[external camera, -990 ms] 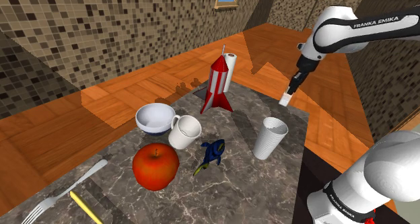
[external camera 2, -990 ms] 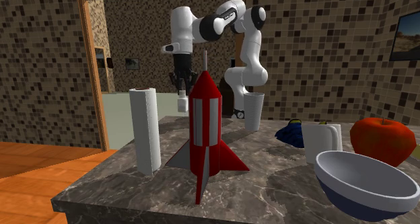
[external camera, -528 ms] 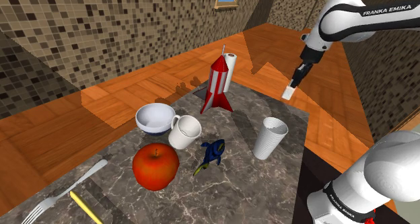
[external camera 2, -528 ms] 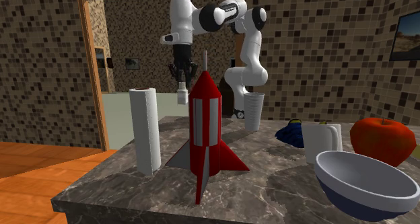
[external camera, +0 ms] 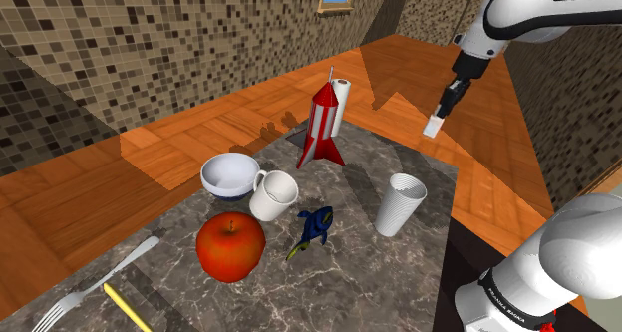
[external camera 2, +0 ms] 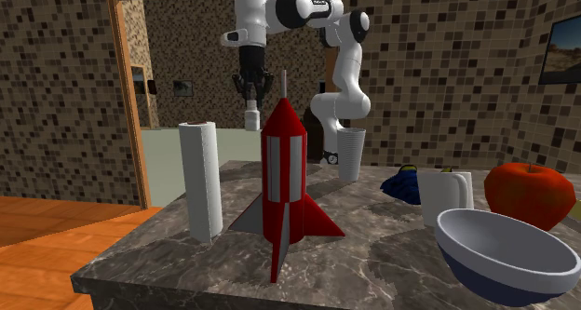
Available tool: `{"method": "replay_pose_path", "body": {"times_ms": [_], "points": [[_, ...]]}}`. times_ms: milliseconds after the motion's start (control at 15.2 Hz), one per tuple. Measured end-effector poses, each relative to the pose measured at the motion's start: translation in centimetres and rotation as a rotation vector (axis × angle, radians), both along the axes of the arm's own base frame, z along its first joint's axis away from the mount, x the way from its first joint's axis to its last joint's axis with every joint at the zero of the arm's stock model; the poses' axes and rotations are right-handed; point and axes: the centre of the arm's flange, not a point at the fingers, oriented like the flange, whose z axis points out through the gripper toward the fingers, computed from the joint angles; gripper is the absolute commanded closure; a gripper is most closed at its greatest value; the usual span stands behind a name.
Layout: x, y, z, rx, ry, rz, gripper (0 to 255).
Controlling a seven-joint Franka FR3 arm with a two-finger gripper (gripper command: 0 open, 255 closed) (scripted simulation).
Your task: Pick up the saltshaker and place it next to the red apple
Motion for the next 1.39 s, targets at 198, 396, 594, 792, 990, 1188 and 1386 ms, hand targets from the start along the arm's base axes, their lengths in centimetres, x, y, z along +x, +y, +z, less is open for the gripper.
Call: {"method": "replay_pose_path", "body": {"times_ms": [198,396,594,792,990,1188,1386], "points": [[0.0,-0.2,1.5,0.000,0.000,0.000,255],[-0.1,-0.1,3.2,0.000,0.000,0.000,255],[-0.1,-0.1,4.9,0.000,0.000,0.000,255],[-0.2,0.5,5.9,0.000,0.000,0.000,255],[0.6,3.8,6.5,0.001,0.000,0.001,255],[0.9,7.7,6.3,0.000,0.000,0.001,255],[1.4,11.6,6.4,0.000,0.000,0.001,255]]}}
